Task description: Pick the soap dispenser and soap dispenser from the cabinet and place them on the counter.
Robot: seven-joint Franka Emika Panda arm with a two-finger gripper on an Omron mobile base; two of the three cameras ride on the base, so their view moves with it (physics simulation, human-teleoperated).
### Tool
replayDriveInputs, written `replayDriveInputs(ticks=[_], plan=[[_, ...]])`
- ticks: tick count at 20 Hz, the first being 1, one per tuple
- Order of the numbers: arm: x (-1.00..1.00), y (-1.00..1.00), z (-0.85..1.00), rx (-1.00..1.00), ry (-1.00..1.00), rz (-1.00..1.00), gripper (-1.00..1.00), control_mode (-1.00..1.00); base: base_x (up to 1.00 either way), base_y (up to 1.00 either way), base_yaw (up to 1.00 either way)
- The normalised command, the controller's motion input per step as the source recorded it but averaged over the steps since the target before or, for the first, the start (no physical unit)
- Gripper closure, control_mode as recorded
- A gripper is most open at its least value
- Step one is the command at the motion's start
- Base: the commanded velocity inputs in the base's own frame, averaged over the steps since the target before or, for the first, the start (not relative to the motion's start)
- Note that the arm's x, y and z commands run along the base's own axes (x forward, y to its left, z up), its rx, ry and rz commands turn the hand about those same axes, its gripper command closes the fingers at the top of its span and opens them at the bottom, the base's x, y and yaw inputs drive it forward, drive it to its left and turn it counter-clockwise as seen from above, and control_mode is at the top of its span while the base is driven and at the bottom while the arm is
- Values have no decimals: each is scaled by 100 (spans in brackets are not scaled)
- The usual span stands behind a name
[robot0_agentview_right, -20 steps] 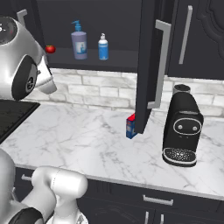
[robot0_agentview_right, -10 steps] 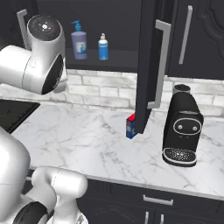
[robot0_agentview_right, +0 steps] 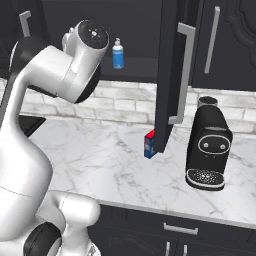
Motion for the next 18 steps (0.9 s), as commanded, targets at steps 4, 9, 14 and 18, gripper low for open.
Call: replayDriveInputs(ticks=[4,9,14,18], plan=[[30,-1,0,16,8,10,-100,-100,0,0,0],[22,4,3,18,9,12,-100,-100,0,0,0],[9,13,5,19,13,15,-100,-100,0,0,0],[5,14,0,17,13,16,-100,-100,0,0,0]])
